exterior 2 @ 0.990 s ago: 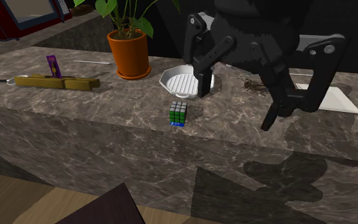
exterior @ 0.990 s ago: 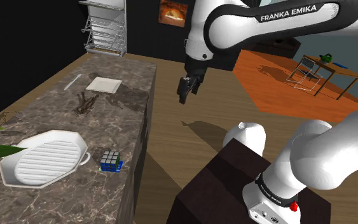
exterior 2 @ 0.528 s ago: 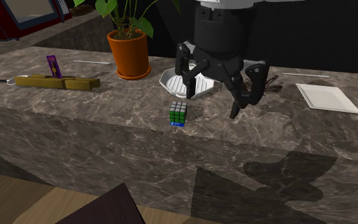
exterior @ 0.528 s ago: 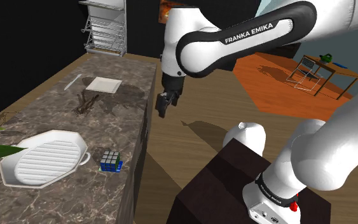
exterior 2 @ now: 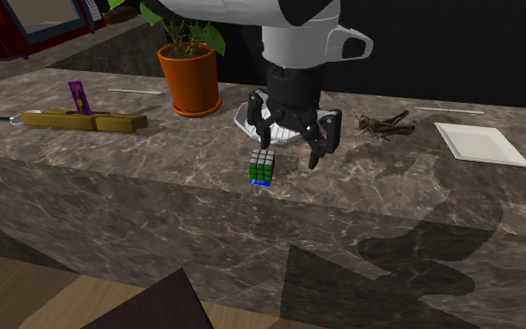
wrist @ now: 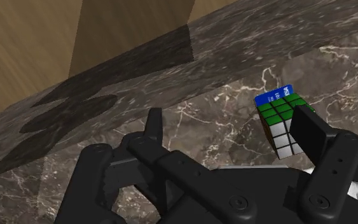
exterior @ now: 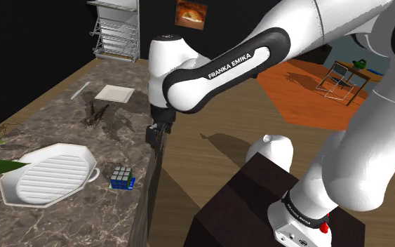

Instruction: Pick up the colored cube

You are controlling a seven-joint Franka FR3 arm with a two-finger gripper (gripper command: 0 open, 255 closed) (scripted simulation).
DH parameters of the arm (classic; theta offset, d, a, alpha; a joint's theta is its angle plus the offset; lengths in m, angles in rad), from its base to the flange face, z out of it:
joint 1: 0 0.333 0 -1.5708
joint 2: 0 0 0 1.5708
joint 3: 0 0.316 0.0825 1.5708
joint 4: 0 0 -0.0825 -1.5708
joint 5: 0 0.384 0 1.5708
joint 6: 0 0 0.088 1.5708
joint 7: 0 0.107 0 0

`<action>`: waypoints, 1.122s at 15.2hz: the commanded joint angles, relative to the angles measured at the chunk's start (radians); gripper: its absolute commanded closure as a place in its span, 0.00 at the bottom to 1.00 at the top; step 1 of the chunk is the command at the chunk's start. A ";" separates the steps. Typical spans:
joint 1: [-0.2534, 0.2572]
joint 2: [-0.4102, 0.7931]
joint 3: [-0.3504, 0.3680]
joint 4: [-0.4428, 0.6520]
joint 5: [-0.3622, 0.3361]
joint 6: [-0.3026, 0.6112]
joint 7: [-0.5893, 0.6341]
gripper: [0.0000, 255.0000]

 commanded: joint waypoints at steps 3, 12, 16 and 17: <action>0.036 0.138 0.018 0.088 -0.051 0.042 0.035 0.00; 0.150 0.446 0.021 0.330 -0.165 0.092 0.095 0.00; 0.162 0.488 0.011 0.342 -0.179 0.120 0.103 0.00; 0.164 0.498 0.009 0.343 -0.183 0.129 0.105 0.00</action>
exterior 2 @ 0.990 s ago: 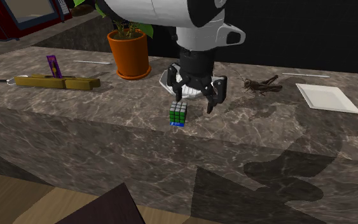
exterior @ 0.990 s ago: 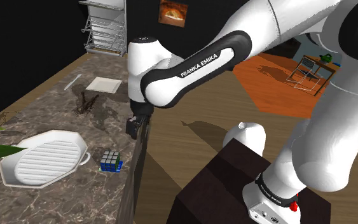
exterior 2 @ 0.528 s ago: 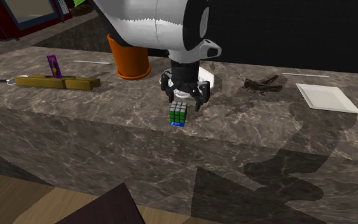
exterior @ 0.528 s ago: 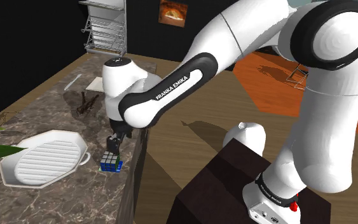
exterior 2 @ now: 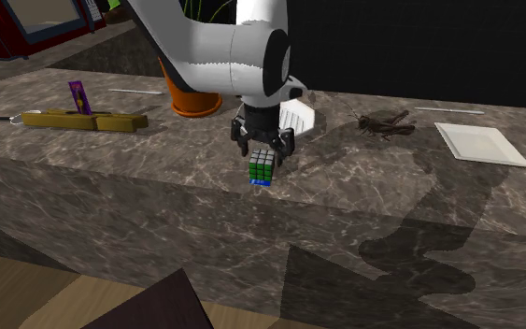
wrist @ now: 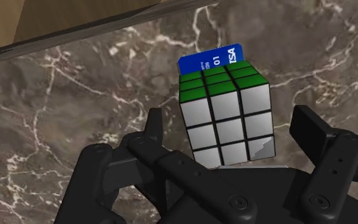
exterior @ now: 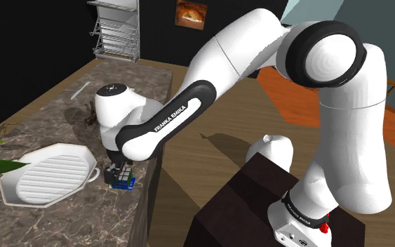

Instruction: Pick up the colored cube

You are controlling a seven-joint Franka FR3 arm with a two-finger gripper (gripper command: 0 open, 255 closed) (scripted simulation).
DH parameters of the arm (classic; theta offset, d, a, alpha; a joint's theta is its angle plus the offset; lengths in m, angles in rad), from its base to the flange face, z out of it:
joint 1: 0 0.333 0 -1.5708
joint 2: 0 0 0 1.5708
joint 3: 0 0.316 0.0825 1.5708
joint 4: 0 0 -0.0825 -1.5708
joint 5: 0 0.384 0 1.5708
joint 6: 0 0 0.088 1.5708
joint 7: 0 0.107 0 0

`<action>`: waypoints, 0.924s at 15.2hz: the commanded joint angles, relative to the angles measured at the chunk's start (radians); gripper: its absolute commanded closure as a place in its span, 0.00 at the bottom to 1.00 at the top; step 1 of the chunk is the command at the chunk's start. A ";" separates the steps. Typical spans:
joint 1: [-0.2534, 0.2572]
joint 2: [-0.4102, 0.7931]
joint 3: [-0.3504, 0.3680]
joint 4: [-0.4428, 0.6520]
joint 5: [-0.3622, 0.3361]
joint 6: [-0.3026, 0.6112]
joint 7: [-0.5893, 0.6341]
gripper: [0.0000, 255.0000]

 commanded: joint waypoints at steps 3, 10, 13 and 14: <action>0.011 0.051 -0.014 0.010 -0.018 0.041 0.011 0.00; 0.011 0.050 -0.014 0.009 -0.017 0.040 0.011 1.00; 0.011 0.050 -0.014 0.009 -0.017 0.041 0.012 1.00; 0.012 0.050 -0.014 0.009 -0.017 0.041 0.012 1.00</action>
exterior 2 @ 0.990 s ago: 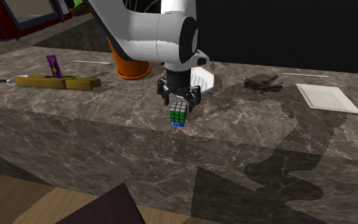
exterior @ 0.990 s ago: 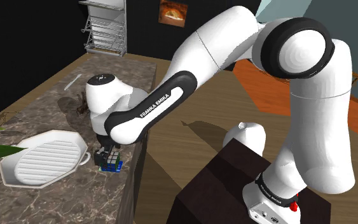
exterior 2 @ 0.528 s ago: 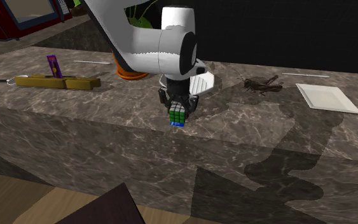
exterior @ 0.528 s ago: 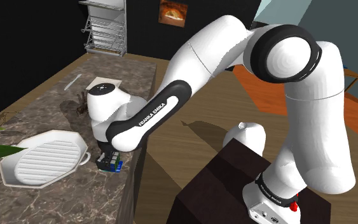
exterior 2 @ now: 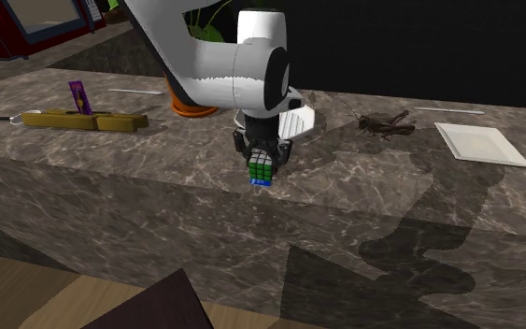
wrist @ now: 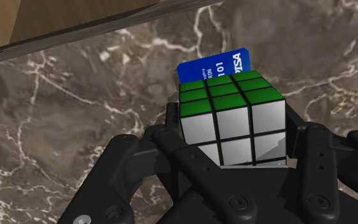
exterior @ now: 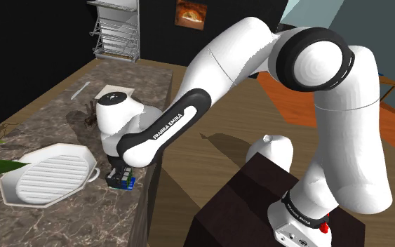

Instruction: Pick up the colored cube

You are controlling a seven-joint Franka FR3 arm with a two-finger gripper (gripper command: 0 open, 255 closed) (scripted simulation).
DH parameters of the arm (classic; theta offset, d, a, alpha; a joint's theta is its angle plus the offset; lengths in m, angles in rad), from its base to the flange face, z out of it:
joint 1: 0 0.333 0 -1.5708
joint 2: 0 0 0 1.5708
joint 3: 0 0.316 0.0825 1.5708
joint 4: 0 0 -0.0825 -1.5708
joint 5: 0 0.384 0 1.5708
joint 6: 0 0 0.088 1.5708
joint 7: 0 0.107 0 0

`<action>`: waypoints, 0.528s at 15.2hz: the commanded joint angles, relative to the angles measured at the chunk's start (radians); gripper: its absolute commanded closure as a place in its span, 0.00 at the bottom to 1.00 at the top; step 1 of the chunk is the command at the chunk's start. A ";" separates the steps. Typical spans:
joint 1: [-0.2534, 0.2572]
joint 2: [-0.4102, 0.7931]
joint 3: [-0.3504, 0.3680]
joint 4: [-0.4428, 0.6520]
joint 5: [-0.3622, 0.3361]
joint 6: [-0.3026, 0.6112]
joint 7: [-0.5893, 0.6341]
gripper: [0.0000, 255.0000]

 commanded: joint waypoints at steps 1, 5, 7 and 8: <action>0.000 0.002 0.000 0.000 0.000 0.001 0.000 1.00; -0.008 -0.039 0.012 -0.004 0.014 -0.035 -0.009 1.00; -0.013 -0.059 0.018 -0.005 0.022 -0.054 -0.014 1.00; -0.015 -0.069 0.020 -0.005 0.025 -0.063 -0.016 1.00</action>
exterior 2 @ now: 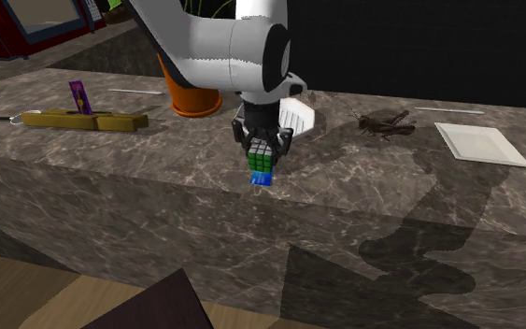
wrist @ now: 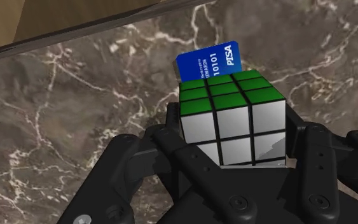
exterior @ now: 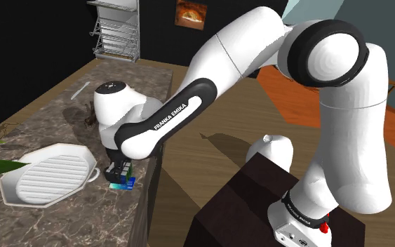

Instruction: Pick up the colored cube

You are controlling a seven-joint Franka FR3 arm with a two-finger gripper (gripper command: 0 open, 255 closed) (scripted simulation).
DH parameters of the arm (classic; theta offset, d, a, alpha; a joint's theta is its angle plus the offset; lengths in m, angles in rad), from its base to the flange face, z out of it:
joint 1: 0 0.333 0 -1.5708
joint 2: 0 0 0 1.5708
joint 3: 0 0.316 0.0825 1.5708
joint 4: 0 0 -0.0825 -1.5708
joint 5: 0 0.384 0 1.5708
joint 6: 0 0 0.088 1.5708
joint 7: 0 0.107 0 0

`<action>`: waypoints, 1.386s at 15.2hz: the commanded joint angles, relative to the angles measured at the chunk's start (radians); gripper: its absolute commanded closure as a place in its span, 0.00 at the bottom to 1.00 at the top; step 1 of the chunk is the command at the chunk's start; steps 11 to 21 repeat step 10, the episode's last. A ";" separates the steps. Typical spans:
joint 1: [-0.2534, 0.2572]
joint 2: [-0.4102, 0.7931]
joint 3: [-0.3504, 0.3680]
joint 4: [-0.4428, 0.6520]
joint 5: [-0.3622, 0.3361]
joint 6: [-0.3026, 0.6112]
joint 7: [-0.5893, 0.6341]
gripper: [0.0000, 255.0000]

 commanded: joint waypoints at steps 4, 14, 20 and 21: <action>-0.010 -0.048 0.013 0.001 0.019 -0.048 -0.012 1.00; -0.017 -0.085 0.023 0.006 0.034 -0.089 -0.022 1.00; -0.017 -0.085 0.023 0.006 0.034 -0.089 -0.022 1.00; -0.017 -0.085 0.023 0.006 0.034 -0.089 -0.022 1.00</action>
